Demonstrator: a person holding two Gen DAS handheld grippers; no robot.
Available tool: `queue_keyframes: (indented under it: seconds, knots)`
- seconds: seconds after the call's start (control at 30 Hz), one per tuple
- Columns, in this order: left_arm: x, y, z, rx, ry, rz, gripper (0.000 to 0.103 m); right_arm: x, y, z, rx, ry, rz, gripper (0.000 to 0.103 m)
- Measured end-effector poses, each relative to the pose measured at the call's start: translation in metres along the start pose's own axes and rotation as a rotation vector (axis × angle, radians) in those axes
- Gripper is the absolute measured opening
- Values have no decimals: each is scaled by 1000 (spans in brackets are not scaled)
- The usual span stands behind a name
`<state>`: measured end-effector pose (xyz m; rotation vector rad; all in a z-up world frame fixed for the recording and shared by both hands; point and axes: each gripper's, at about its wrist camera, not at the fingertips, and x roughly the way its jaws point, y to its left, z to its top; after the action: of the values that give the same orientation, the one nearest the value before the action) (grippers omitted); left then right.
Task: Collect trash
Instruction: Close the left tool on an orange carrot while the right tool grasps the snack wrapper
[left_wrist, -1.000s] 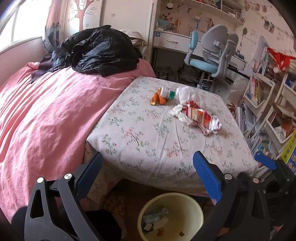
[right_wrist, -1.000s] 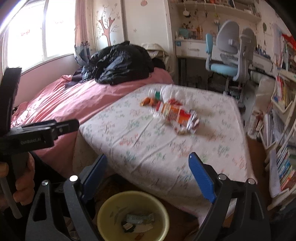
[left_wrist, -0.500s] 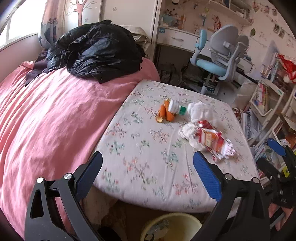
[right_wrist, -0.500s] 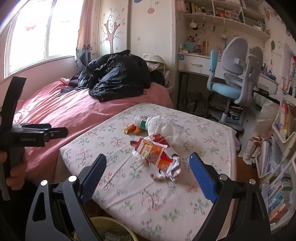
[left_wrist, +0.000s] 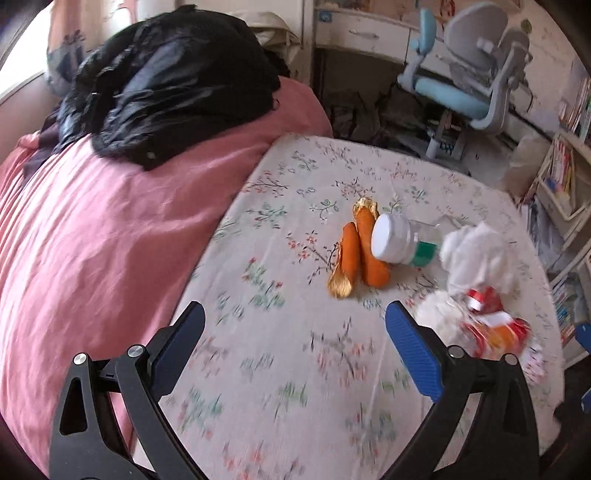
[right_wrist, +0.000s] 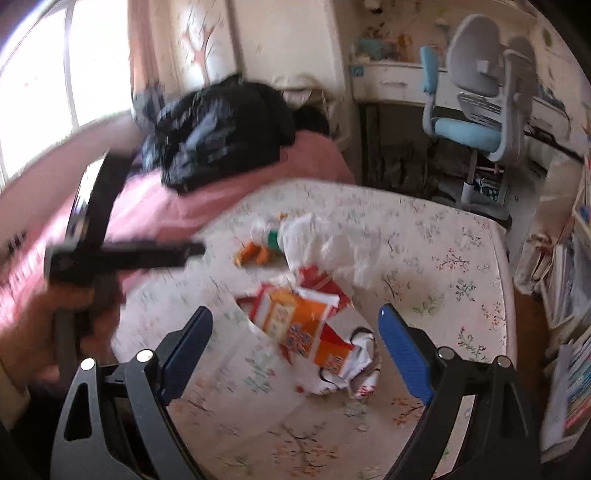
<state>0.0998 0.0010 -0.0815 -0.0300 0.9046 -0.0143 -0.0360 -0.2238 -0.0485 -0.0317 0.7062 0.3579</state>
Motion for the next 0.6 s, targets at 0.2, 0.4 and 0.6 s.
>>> queue_keyframes:
  seconds: [0.2,0.4,0.6]
  knots:
    - [40,-14,19,52,24,2,95,22,-10,3,-31,76,-14,87]
    - [64,-20,33,82,33,-13,93,50,-17,7,4,149,-5,87]
    - [84,-20,31,112,79,-63,46,57,-18,-2,19,212,33,65]
